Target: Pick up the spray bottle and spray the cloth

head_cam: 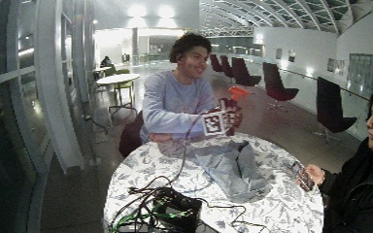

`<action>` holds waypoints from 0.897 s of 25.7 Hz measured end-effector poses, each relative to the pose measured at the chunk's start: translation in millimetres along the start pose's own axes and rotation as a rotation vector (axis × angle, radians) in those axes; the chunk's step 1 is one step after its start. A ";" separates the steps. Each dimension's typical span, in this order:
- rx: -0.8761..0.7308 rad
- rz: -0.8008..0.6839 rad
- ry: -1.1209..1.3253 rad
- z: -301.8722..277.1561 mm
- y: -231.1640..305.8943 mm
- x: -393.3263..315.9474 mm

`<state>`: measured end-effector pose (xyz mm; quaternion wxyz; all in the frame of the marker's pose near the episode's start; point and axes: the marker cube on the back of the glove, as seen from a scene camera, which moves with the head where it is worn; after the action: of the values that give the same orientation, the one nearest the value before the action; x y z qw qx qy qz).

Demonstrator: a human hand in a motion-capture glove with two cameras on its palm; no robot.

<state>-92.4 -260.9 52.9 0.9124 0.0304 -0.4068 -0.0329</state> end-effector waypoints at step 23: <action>-0.227 -0.054 0.146 69.5 -6.6 83.4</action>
<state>-88.8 -276.5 160.5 0.9360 -0.0599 -0.3320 -0.1010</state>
